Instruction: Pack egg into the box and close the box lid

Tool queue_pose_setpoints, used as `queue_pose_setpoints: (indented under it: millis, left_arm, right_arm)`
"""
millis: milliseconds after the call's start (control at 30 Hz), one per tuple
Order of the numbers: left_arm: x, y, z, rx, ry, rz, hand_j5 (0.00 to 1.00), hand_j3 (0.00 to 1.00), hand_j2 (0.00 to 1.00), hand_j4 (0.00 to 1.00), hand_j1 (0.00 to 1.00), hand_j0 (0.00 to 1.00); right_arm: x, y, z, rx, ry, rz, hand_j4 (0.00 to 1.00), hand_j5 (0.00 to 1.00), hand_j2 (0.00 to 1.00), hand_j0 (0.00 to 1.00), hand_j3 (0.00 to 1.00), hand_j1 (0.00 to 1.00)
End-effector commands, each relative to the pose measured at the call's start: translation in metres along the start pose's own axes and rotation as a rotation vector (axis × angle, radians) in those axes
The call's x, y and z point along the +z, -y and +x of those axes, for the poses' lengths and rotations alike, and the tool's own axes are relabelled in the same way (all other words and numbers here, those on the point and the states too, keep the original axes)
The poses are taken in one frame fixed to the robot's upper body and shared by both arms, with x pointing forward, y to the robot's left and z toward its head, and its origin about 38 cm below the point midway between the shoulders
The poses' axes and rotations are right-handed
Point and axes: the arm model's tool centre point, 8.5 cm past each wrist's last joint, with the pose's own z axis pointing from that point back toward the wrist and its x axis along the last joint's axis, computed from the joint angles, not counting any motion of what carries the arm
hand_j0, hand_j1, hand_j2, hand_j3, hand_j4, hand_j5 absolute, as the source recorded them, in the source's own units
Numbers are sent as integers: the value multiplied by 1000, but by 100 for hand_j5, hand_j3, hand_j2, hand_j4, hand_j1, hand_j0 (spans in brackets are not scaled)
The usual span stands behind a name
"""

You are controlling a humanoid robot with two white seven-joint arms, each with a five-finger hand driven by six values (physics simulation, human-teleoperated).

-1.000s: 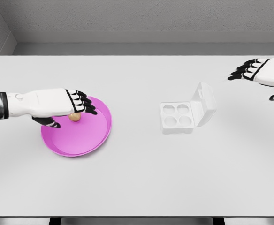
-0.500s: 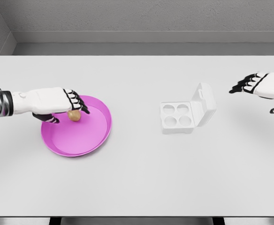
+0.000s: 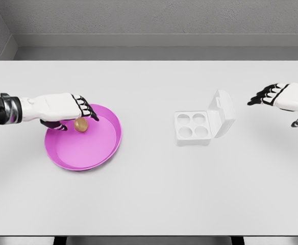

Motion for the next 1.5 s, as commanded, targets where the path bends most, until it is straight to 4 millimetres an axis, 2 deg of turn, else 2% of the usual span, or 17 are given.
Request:
queue_pose_setpoints:
  millis: [0, 300, 400, 867, 1067, 1367, 1467]
  left_arm:
    - [0, 0, -1, 3, -2, 1, 86, 86, 86, 86, 86, 86]
    - [-13, 3, 0, -14, 0, -12, 80, 80, 80, 80, 80, 80]
    - [-17, 10, -1, -22, -6, -39, 78, 78, 78, 78, 78, 78]
    - [-17, 17, -8, -13, -29, -60, 78, 78, 78, 78, 78, 78]
    - [-28, 16, -2, -37, -16, -63, 77, 77, 77, 77, 77, 77]
    - [-25, 21, -9, -23, -36, -77, 76, 76, 76, 76, 76, 76]
    - [-25, 21, -9, -23, -36, -77, 71, 71, 71, 71, 71, 71]
  right_arm:
    - [-1, -1, 1, -6, 3, 2, 100, 100, 100, 100, 100, 100]
    - [-2, -3, 1, -8, 6, 4, 100, 100, 100, 100, 100, 100]
    - [-2, -2, 1, -6, 4, 3, 100, 100, 100, 100, 100, 100]
    - [-2, -3, 1, -8, 7, 6, 100, 100, 100, 100, 100, 100]
    - [-4, -5, 2, -10, 11, 14, 100, 100, 100, 100, 100, 100]
    - [-4, -6, 3, -10, 11, 16, 100, 100, 100, 100, 100, 100]
    - [-4, -6, 3, -10, 11, 16, 100, 100, 100, 100, 100, 100]
